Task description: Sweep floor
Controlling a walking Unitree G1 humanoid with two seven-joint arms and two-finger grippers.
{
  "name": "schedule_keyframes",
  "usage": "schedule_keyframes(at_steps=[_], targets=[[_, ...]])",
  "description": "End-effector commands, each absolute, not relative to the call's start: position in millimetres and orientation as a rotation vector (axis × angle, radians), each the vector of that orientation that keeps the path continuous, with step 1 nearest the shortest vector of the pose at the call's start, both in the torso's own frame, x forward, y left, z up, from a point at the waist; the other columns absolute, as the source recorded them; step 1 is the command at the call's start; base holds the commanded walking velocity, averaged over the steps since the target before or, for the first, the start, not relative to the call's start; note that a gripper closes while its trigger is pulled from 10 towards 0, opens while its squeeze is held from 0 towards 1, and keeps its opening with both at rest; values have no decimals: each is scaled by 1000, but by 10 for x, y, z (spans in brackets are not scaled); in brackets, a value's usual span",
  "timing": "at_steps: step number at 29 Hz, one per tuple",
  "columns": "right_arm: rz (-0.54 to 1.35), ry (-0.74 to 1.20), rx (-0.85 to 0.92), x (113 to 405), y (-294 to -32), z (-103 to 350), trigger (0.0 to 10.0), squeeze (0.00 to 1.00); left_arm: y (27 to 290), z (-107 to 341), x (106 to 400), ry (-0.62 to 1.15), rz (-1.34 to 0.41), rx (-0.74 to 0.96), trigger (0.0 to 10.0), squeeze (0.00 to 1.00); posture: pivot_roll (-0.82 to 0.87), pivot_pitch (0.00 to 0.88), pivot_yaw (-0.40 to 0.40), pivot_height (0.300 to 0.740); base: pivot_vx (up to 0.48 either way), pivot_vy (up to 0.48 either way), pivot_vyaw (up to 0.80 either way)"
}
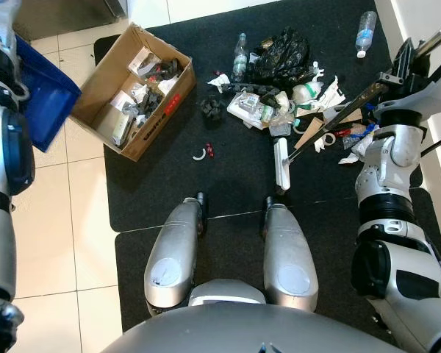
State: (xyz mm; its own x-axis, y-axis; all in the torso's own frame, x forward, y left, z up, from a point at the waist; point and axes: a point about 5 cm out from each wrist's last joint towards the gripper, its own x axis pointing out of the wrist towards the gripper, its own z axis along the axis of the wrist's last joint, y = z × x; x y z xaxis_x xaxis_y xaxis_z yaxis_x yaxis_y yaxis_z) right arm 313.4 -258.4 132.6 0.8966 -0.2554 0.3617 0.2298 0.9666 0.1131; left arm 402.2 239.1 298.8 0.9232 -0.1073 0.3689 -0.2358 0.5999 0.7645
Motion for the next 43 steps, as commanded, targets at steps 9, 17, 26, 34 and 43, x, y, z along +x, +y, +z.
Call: schedule_keyframes(at_steps=[9,17,26,34,43], targets=[[-258,-409,64,3071,-2565,1307,10000,0,1967,2993,4047,-527,-94,1063,10000,43,45,182,152,740,0,0,0],[-257,-417,67,3083,-2543,1322,10000,0,1488,2782,4032,-617,-257,1059,10000,0,35,175,156,740,0,0,0],[-265,-421,65,3061,-2560,1323,10000,0,1272,2480,3952,-621,-407,1017,10000,0,28,174,161,740,0,0,0],[-266,-419,67,3066,-2558,1317,10000,0,1214,2397,3899,-654,-465,1040,10000,0,38,177,157,740,0,0,0],[-255,-415,71,3098,-2516,1321,10000,0,1307,2378,3869,-716,-438,1179,10000,0,37,181,158,740,0,0,0]])
